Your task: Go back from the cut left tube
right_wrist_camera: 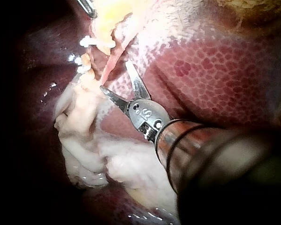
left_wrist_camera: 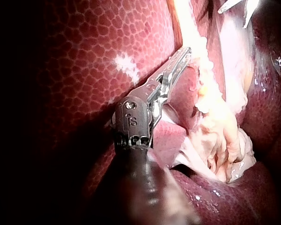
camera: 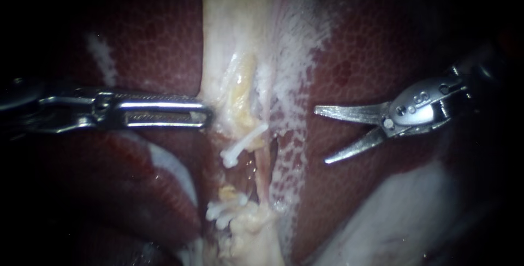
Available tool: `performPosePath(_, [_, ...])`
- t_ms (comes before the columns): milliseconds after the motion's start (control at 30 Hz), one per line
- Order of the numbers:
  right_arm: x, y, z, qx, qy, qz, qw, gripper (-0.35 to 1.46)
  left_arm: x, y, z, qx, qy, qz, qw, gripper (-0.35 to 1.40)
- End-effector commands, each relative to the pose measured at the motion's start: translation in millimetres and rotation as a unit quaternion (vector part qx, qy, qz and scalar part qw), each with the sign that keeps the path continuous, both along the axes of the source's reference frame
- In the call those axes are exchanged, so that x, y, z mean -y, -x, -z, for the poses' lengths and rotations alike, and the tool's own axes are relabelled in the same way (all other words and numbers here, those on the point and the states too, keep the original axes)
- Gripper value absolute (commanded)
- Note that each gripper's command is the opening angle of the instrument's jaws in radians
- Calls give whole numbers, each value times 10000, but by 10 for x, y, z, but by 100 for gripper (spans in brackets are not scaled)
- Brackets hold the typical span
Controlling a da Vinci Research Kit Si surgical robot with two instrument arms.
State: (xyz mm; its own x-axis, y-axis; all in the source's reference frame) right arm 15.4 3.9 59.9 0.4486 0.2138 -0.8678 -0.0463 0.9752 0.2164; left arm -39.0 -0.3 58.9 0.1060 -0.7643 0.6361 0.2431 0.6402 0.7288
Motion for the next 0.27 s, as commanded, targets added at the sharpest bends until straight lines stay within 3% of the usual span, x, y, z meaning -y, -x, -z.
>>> performPosePath(33, [0,0,0,0,-1,0,10000,143,0,0,0,0,1,-1,10000,-35])
performPosePath(267, [0,1,0,-1,-1,2,10000,143,0,0,-1,-1,2,0,10000,-35])
